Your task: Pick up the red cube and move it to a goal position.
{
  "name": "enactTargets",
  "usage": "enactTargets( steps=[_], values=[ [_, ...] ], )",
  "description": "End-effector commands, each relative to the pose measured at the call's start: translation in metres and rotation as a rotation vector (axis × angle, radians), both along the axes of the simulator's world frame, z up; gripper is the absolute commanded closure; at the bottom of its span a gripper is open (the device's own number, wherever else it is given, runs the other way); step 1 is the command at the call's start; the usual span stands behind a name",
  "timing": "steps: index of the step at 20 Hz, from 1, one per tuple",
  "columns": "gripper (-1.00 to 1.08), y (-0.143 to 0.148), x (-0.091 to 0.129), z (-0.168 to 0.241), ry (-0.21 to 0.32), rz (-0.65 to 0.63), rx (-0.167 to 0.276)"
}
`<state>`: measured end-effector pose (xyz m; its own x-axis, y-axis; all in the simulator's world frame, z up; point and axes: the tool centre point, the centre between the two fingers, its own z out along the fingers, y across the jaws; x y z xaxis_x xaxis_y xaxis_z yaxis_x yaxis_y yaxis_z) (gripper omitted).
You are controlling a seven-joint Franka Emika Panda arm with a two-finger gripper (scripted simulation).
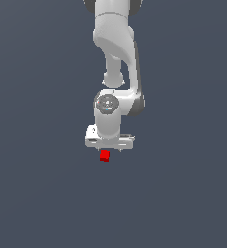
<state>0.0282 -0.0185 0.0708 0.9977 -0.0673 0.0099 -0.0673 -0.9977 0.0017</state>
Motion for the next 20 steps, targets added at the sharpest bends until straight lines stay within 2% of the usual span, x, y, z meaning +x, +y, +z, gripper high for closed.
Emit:
enactTargets(
  steps=[1, 7, 13, 14, 20],
  values=[
    [-0.92, -0.008, 0.004, -0.017, 0.003, -0.026, 0.000],
    [-0.92, -0.020, 0.009, -0.043, 0.008, -0.065, 0.002],
    [-0.92, -0.024, 0.011, -0.051, 0.010, -0.077, 0.002],
    [1.08, -0.024, 0.011, -0.051, 0.010, -0.077, 0.002],
    [1.08, -0.024, 0.011, -0.051, 0.010, -0.077, 0.002]
  ],
)
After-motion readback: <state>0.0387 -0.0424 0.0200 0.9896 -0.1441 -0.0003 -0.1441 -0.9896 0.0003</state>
